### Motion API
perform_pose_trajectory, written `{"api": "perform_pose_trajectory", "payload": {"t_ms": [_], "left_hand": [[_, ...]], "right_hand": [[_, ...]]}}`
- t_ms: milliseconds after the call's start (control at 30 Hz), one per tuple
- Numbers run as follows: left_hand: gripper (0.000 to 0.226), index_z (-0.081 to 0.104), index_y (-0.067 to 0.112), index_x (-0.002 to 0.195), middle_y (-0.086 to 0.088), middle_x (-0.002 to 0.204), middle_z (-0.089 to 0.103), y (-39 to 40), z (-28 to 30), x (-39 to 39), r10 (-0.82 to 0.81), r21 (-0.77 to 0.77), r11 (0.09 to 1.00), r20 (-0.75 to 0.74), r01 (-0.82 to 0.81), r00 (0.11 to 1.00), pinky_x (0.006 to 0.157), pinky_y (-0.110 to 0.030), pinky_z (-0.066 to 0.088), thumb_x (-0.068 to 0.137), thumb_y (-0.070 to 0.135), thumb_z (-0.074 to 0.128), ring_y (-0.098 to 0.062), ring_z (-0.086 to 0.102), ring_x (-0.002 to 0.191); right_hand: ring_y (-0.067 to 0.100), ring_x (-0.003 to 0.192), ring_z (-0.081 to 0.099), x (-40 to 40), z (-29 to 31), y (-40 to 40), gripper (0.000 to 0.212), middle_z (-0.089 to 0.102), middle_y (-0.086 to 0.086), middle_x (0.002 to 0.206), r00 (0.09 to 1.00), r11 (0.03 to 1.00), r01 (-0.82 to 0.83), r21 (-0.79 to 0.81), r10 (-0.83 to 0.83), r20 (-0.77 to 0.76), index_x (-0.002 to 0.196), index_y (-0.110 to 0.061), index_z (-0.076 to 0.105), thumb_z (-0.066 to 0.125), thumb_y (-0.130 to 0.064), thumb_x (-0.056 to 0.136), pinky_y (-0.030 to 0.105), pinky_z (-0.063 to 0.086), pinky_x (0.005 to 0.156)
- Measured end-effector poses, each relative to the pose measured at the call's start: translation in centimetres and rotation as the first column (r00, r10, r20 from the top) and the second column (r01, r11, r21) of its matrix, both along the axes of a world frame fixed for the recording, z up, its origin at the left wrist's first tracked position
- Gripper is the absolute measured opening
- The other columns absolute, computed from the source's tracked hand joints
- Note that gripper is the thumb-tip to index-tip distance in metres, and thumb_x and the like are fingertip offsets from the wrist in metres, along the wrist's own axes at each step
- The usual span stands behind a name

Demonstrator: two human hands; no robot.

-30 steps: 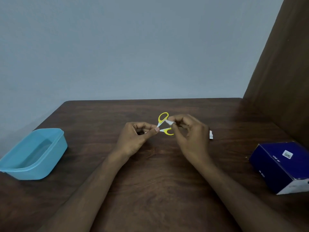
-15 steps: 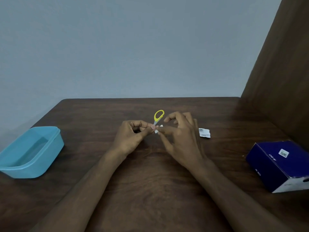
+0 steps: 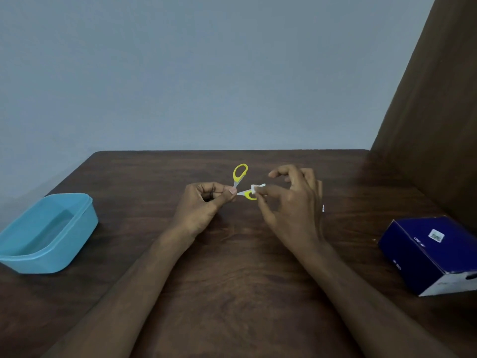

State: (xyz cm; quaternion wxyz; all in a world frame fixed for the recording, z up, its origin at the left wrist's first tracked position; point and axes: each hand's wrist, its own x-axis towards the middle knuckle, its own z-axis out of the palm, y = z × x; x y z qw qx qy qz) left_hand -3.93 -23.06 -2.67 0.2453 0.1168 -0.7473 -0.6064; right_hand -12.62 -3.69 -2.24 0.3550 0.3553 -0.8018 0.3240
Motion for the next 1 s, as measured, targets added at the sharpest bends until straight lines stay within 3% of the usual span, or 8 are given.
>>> {"api": "perform_pose_trajectory", "payload": {"t_ms": [200, 367, 500, 567, 667, 767, 900, 1000], "left_hand": [[0.011, 0.084, 0.011, 0.092, 0.005, 0.077, 0.08, 0.0, 0.0, 0.0, 0.01, 0.01, 1.0, -0.002, -0.01, 1.0, 0.073, -0.007, 0.048, 0.095, 0.02, 0.08, 0.005, 0.069, 0.073], [0.007, 0.084, 0.015, 0.092, 0.002, 0.079, 0.081, 0.1, 0.2, 0.2, 0.009, -0.007, 1.0, -0.002, -0.009, 1.0, 0.079, -0.008, 0.05, 0.095, 0.021, 0.081, 0.001, 0.073, 0.08], [0.008, 0.084, 0.016, 0.093, 0.0, 0.079, 0.081, 0.1, 0.2, 0.3, 0.03, 0.001, 1.0, -0.017, -0.03, 0.999, 0.08, -0.01, 0.052, 0.093, 0.023, 0.082, -0.001, 0.073, 0.082], [0.008, 0.084, 0.016, 0.093, -0.002, 0.082, 0.082, 0.0, 0.2, 0.3, 0.049, 0.015, 0.999, -0.025, -0.049, 0.998, 0.081, -0.01, 0.052, 0.093, 0.024, 0.082, -0.003, 0.074, 0.084], [0.01, 0.084, 0.015, 0.095, 0.003, 0.077, 0.081, 0.1, 0.1, 0.3, 0.036, -0.011, 0.999, -0.012, -0.036, 0.999, 0.087, -0.018, 0.054, 0.094, 0.024, 0.082, -0.008, 0.076, 0.088], [0.01, 0.085, 0.015, 0.095, 0.006, 0.073, 0.079, 0.2, 0.2, 0.2, 0.025, -0.025, 0.999, -0.01, -0.025, 1.0, 0.084, -0.017, 0.053, 0.094, 0.024, 0.081, -0.006, 0.075, 0.085], [0.009, 0.084, 0.015, 0.094, -0.001, 0.081, 0.082, 0.1, 0.2, 0.3, 0.039, 0.009, 0.999, -0.025, -0.039, 0.999, 0.086, -0.017, 0.053, 0.093, 0.024, 0.082, -0.004, 0.074, 0.084], [0.008, 0.084, 0.018, 0.093, -0.003, 0.082, 0.082, 0.0, 0.2, 0.3, 0.038, 0.021, 0.999, -0.035, -0.038, 0.999, 0.091, -0.024, 0.053, 0.093, 0.026, 0.082, -0.007, 0.075, 0.086]], "right_hand": [[0.025, 0.107, 0.056, 0.7, -0.4, -0.6, 0.002, 0.065, -0.009, 0.119, 0.998, 0.996, -0.068, 0.055, 0.068, 0.009, 0.086, -0.033, 0.08, 0.079, -0.033, 0.088, 0.042, 0.041, 0.081], [0.026, 0.107, 0.054, 0.1, -0.6, -0.5, 0.006, 0.061, -0.011, 0.122, 0.987, 0.997, 0.068, 0.02, -0.07, 0.147, 0.09, -0.038, 0.081, 0.077, -0.041, 0.087, 0.044, 0.046, 0.084], [0.018, 0.106, 0.051, 0.4, -1.4, -1.5, 0.018, 0.059, -0.009, 0.124, 0.968, 0.994, -0.101, -0.031, 0.106, 0.227, 0.099, -0.035, 0.082, 0.072, -0.045, 0.088, 0.046, 0.051, 0.089], [0.019, 0.106, 0.052, 0.2, -1.2, -1.1, 0.021, 0.057, -0.007, 0.127, 0.968, 0.988, -0.15, 0.031, 0.14, 0.208, 0.105, -0.037, 0.079, 0.075, -0.046, 0.086, 0.045, 0.05, 0.088], [0.024, 0.112, 0.055, -0.7, -0.3, 0.3, 0.022, 0.056, -0.006, 0.13, 0.995, 0.983, -0.033, 0.182, 0.014, 0.102, 0.103, -0.044, 0.076, 0.081, -0.04, 0.082, 0.04, 0.041, 0.085], [0.025, 0.111, 0.056, -0.6, 0.0, 0.5, 0.021, 0.058, -0.007, 0.129, 0.997, 0.982, 0.052, 0.181, -0.062, 0.054, 0.099, -0.043, 0.077, 0.083, -0.035, 0.081, 0.039, 0.037, 0.082], [0.019, 0.105, 0.057, 0.2, -0.8, -0.4, 0.024, 0.059, -0.007, 0.125, 0.986, 0.984, -0.142, 0.105, 0.131, 0.106, 0.101, -0.037, 0.078, 0.086, -0.033, 0.078, 0.041, 0.044, 0.083], [0.02, 0.11, 0.055, -0.2, -0.3, 0.1, 0.024, 0.058, -0.01, 0.128, 0.996, 0.987, 0.009, 0.161, -0.024, 0.089, 0.102, -0.043, 0.077, 0.082, -0.036, 0.08, 0.036, 0.034, 0.082]]}}
